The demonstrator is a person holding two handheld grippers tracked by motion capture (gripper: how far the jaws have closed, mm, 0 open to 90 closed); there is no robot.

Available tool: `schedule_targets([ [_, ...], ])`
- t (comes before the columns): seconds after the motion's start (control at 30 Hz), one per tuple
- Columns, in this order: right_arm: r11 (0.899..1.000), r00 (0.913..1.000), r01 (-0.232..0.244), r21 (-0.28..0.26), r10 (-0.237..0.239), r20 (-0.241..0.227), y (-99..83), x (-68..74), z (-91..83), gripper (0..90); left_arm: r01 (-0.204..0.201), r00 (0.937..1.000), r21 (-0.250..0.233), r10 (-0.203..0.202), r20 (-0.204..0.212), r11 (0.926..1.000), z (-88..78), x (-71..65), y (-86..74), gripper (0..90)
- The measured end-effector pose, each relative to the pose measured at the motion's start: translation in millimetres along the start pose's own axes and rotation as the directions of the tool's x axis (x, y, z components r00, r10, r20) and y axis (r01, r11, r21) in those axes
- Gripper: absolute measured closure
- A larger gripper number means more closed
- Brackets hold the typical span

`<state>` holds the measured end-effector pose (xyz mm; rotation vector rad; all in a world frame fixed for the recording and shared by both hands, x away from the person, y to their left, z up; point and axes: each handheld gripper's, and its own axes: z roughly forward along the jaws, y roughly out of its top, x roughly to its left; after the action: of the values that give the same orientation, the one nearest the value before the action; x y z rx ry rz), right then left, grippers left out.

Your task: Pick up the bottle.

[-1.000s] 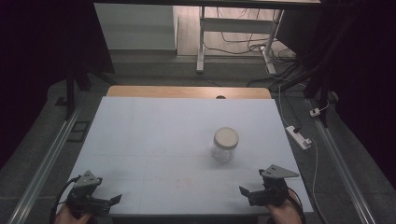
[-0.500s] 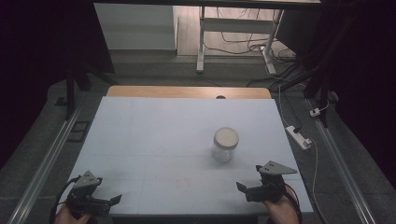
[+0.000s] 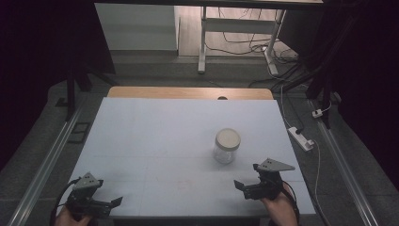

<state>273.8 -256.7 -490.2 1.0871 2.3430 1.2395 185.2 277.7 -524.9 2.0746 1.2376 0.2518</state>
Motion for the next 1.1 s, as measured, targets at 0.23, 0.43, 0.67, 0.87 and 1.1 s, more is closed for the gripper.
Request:
schedule_targets([
  [0.23, 0.999, 0.9989, -0.045, 0.012, 0.045, -0.010, 5.2, -6.2, 12.1, 0.0, -0.010, 1.0000, 0.005, 0.010, 0.001, 0.9999, 0.5, -0.7, 0.3, 0.4],
  [0.43, 0.999, 0.9993, -0.025, 0.034, 0.024, 0.028, 11.8, -7.4, 18.6, 0.0, -0.012, 0.9999, 0.007, 0.012, 0.003, 0.9999, 0.6, -0.7, 0.4, 0.4],
  [0.67, 0.999, 0.9994, 0.012, 0.046, -0.013, 0.032, 21.7, -8.6, 30.8, 0.0, -0.013, 0.9999, 0.008, 0.013, 0.004, 0.9999, 0.8, -0.7, 0.4, 0.3],
  [0.87, 0.998, 0.9986, 0.041, 0.050, -0.042, 0.031, 30.9, -11.0, 41.0, 0.0, -0.015, 0.9999, 0.009, 0.015, 0.005, 0.9998, 0.9, -0.7, 0.4, 0.3],
  [1.1, 0.998, 0.9991, 0.032, 0.048, -0.033, 0.026, 39.9, -15.3, 51.6, 0.0, -0.017, 0.9998, 0.012, 0.017, 0.005, 0.9998, 1.2, -0.9, 0.6, 0.3],
])
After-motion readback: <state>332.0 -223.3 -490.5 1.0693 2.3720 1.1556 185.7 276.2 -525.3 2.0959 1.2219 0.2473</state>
